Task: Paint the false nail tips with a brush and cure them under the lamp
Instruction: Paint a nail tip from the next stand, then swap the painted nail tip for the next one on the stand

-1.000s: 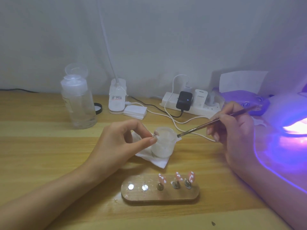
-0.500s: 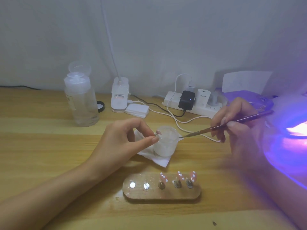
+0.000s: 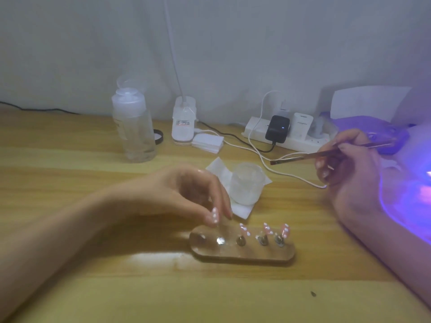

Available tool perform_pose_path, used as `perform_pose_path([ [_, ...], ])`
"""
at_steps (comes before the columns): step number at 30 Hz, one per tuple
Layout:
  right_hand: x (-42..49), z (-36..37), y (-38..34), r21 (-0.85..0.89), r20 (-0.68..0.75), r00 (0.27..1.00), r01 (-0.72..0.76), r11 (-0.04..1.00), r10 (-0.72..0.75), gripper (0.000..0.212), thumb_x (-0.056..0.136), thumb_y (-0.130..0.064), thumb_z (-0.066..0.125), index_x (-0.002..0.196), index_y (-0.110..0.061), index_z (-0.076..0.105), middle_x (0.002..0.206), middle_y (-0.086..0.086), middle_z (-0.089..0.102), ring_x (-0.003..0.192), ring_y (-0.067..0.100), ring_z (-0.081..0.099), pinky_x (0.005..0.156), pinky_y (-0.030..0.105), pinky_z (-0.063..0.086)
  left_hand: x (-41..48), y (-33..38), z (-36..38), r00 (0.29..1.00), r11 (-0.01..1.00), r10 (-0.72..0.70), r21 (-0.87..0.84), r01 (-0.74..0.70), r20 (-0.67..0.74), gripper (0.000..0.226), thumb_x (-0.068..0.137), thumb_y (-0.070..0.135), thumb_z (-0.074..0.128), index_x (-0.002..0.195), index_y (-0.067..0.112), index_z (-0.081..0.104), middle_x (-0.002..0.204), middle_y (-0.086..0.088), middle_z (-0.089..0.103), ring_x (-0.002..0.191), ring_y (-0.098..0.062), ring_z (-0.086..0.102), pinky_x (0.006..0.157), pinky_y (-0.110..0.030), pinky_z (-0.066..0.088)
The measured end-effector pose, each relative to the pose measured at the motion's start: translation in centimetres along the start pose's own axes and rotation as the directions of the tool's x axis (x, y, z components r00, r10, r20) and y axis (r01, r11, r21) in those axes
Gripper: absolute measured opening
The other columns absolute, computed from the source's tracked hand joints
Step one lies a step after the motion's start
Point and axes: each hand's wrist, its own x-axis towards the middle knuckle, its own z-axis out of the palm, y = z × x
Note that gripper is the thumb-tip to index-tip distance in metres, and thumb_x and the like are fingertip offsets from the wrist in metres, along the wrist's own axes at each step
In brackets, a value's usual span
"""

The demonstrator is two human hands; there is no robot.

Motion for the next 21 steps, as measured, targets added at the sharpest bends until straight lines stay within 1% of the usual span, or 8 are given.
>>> perform_pose_path([
  [2,0.1,-0.2,0.0,0.012,-0.02,0.999,-0.025,1.0,0.025,0.026,0.091,-0.002,0.034,0.078,-0.019,0.048,0.059,-0.004,0.057,0.048,0.011,0.053,0.042,0.016,0.032,0.2,0.0,0.3,0.997,0.994,-0.038,0.109,0.03,0.069,0.03,0.079,-0.006,0.075,0.081,0.024,0.073,0.091,0.002,0.066,0.088,-0.009,0.061,0.082,-0.017,0.044],
  [5,0.3,-0.3,0.1,0.018,-0.032,0.998,-0.051,0.999,0.051,0.029,0.092,-0.001,0.033,0.077,-0.02,0.048,0.057,-0.003,0.055,0.047,0.012,0.052,0.042,0.016,0.031,0.4,0.0,0.5,0.996,0.983,-0.072,0.171,0.063,0.05,0.025,0.077,0.003,0.08,0.08,0.027,0.074,0.087,0.01,0.06,0.083,0.0,0.056,0.077,-0.01,0.039],
  [11,0.2,0.0,0.2,0.022,-0.022,0.998,-0.059,0.998,0.06,0.025,0.092,-0.002,0.033,0.079,-0.019,0.046,0.053,-0.005,0.055,0.047,0.01,0.052,0.042,0.015,0.031,0.7,-0.4,1.2,0.995,0.961,-0.097,0.26,0.097,-0.014,0.019,0.077,0.008,0.083,0.08,0.025,0.073,0.083,0.017,0.057,0.077,0.001,0.055,0.072,-0.006,0.037],
  [14,0.3,0.0,0.1,0.026,-0.027,0.997,-0.069,0.997,0.069,0.026,0.092,-0.002,0.033,0.079,-0.019,0.047,0.053,-0.005,0.054,0.047,0.01,0.051,0.041,0.015,0.03,0.6,0.2,1.1,0.987,0.925,-0.159,0.346,0.158,-0.025,0.02,0.074,0.018,0.086,0.083,0.028,0.071,0.083,0.017,0.057,0.074,0.0,0.051,0.066,-0.012,0.037],
  [16,0.3,0.0,0.1,0.032,-0.046,0.996,-0.08,0.996,0.081,0.027,0.093,-0.003,0.034,0.078,-0.019,0.048,0.055,-0.004,0.053,0.047,0.01,0.052,0.041,0.015,0.03,0.4,1.0,0.9,0.96,0.84,-0.276,0.475,0.262,-0.041,0.038,0.068,0.038,0.089,0.092,0.036,0.06,0.082,0.015,0.056,0.073,-0.006,0.048,0.063,-0.021,0.04],
  [18,0.4,-0.1,0.1,0.04,-0.075,0.992,-0.098,0.994,0.101,0.028,0.094,-0.003,0.034,0.077,-0.02,0.049,0.058,-0.004,0.053,0.047,0.01,0.052,0.041,0.015,0.03,0.1,1.9,1.0,0.917,0.704,-0.398,0.63,0.328,-0.033,0.056,0.06,0.061,0.085,0.098,0.044,0.048,0.092,0.019,0.054,0.079,-0.003,0.05,0.066,-0.019,0.043],
  [19,0.4,-0.1,0.1,0.044,-0.088,0.99,-0.106,0.993,0.11,0.028,0.095,-0.003,0.035,0.077,-0.02,0.049,0.058,-0.003,0.052,0.047,0.01,0.052,0.04,0.016,0.03,0.0,2.2,1.2,0.904,0.632,-0.426,0.705,0.321,-0.03,0.059,0.059,0.068,0.08,0.099,0.046,0.044,0.097,0.025,0.05,0.084,0.001,0.051,0.068,-0.016,0.043],
  [21,0.5,-0.1,0.2,0.05,-0.108,0.986,-0.119,0.992,0.124,0.027,0.095,-0.003,0.034,0.078,-0.02,0.048,0.058,-0.003,0.053,0.047,0.01,0.052,0.04,0.016,0.028,0.0,2.7,1.8,0.901,0.51,-0.431,0.809,0.291,-0.052,0.054,0.064,0.071,0.074,0.095,0.046,0.039,0.102,0.031,0.042,0.088,0.007,0.049,0.068,-0.011,0.041],
])
